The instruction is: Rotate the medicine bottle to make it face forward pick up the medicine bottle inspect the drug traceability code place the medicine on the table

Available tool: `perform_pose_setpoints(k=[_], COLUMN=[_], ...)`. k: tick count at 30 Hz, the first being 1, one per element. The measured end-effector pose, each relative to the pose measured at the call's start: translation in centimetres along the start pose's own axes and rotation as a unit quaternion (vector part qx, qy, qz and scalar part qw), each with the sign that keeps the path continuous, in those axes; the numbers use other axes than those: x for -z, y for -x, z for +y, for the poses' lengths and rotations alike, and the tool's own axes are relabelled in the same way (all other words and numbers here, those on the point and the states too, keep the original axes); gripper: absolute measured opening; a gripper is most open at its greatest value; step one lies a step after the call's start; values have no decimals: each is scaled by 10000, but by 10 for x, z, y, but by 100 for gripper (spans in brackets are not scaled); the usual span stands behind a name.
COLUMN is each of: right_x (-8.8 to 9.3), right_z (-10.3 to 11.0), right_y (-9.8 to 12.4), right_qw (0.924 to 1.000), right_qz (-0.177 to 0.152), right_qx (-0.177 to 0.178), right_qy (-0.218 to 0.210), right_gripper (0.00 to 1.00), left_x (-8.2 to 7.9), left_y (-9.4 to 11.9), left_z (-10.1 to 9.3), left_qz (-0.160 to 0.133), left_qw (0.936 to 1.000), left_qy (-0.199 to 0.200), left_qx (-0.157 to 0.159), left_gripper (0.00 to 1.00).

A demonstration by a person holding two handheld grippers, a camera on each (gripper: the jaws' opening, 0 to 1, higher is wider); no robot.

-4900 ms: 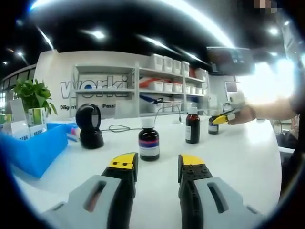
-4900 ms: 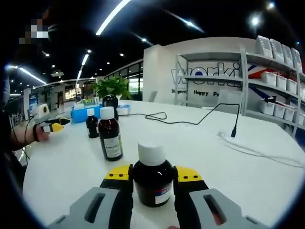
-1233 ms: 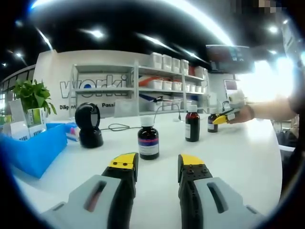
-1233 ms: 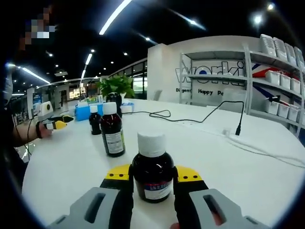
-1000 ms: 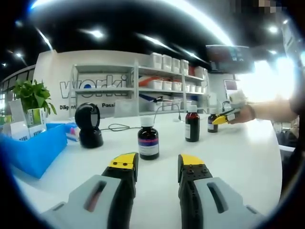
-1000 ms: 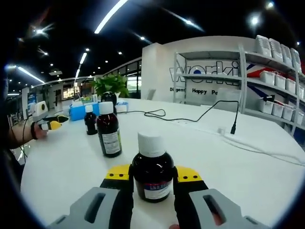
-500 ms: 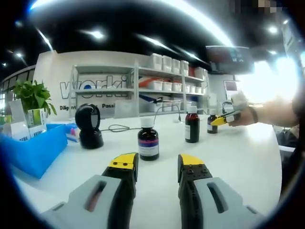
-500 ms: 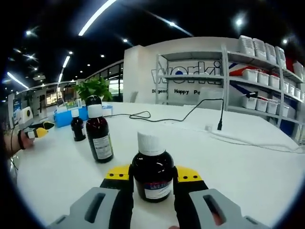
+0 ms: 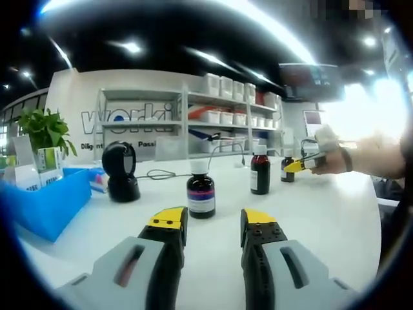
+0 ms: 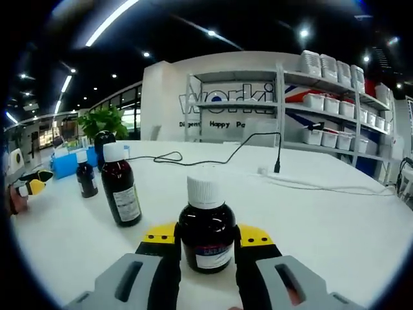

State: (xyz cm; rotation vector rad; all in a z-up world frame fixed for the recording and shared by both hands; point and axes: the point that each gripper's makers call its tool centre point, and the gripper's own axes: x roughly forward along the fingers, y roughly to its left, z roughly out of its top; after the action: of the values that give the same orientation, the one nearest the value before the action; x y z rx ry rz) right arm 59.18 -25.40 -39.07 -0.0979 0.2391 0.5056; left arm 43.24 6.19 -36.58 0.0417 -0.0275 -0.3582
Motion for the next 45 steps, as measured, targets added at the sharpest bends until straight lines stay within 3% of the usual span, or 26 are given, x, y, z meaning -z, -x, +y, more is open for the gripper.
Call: perform_pose_setpoints(k=[7, 11, 18, 25, 28, 34, 38, 42, 45], right_x=[1, -1, -9, -8, -8, -14, -20, -12, -9], right_z=[-1, 8, 6, 2, -1, 1, 8, 9, 8], right_y=[-1, 0, 5, 2, 1, 0, 2, 2, -1], right_qw=[9999, 9989, 9943, 9844, 9829, 9763, 9653, 9552, 9530], right_qz=[64, 49, 29, 212, 348, 319, 127, 304, 363], right_qx=[-135, -454, -1038, -1629, -1721, -2083, -2523, -2737, -2795], right_qy=[-44, 81, 231, 628, 561, 495, 663, 1089, 1113], right_gripper=[29, 46, 46, 45, 42, 42, 41, 40, 36], left_x=[0, 1, 1, 0, 0, 1, 1, 1, 1], left_y=[0, 0, 0, 0, 0, 0, 0, 0, 0], left_z=[0, 1, 1, 0, 1, 1, 1, 1, 1], left_qz=[1, 12, 10, 9, 9, 15, 20, 21, 24], left_qw=[10000, 10000, 10000, 10000, 10000, 10000, 10000, 10000, 10000], left_qy=[1, 9, 8, 7, 1, 2, 0, 8, 8], left_qx=[-2, 4, -6, 7, -4, -8, 2, -4, -4], left_gripper=[26, 26, 26, 26, 26, 26, 26, 26, 26])
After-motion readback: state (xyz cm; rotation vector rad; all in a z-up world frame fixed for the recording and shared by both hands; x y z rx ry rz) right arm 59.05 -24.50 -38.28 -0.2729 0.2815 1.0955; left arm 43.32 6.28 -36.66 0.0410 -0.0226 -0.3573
